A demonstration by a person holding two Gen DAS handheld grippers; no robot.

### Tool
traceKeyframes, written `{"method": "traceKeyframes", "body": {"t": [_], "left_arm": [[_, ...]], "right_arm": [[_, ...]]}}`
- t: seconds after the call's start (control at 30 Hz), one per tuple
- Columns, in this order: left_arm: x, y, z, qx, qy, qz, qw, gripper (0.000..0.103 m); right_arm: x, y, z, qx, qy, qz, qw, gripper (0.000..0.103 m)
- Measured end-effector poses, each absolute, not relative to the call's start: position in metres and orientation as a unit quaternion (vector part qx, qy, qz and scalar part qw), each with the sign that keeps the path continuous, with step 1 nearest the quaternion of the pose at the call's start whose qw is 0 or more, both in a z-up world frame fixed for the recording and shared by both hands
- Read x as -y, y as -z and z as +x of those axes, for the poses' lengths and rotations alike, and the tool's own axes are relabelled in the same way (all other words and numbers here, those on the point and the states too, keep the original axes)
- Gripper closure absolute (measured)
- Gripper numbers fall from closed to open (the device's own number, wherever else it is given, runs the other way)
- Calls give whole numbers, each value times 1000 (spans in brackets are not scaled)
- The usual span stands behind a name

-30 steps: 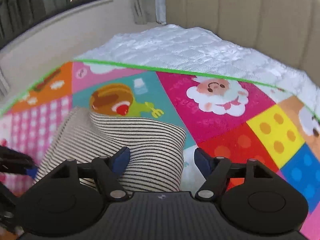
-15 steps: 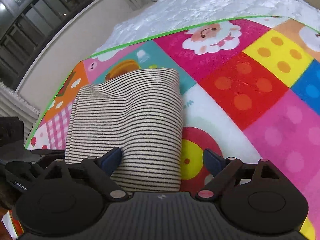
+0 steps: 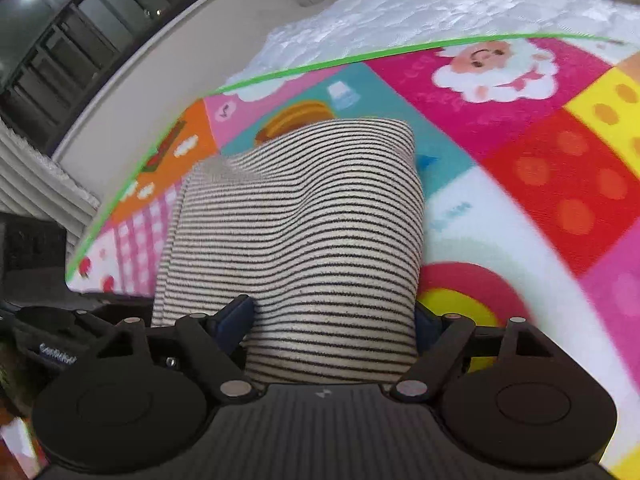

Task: Fold clothes

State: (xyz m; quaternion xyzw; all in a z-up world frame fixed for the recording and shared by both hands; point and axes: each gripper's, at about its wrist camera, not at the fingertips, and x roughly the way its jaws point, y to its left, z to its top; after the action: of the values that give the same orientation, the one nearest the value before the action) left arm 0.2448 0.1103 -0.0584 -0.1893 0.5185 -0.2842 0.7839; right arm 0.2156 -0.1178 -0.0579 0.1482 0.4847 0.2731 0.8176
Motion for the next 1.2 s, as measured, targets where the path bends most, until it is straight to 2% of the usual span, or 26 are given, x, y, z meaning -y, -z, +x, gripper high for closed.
{"method": "traceKeyframes", "body": {"t": [0.17,0.33,0.5,0.6,0.67,0.73,0.83,0.9,0.97,1.0,1.03,1.2], "left_arm": [[-157,39,253,-493,229,-170,822,35],[-193,36,266,-460,176,-149,857,32],[-198,9,256,-415,162,-110,888,33],[-194,-21,251,-351,163,-59,920,25],[-188,-36,255,-311,181,-37,932,24],[-180,-38,268,-303,210,-38,929,24],[-169,-24,296,-325,226,-43,917,25],[-168,-1,317,-363,204,-50,908,26],[-172,13,330,-382,183,-77,902,24],[-174,19,335,-390,173,-92,900,23],[-176,26,341,-397,162,-106,897,22],[-170,3,314,-361,123,-104,919,19]], "right_arm": [[60,54,240,-465,-310,148,816,28],[6,52,261,-436,-317,85,838,26],[13,41,239,-393,-305,34,867,19],[24,30,212,-347,-308,-27,885,19],[26,21,194,-313,-320,-65,892,24],[22,11,177,-279,-340,-94,893,35],[8,7,163,-285,-365,-102,880,35],[-3,26,166,-336,-357,-91,867,33],[-15,40,165,-343,-350,-106,865,26],[-22,44,163,-340,-349,-122,865,15],[-30,44,160,-339,-348,-143,862,10],[-21,33,146,-324,-344,-141,870,8]]}}
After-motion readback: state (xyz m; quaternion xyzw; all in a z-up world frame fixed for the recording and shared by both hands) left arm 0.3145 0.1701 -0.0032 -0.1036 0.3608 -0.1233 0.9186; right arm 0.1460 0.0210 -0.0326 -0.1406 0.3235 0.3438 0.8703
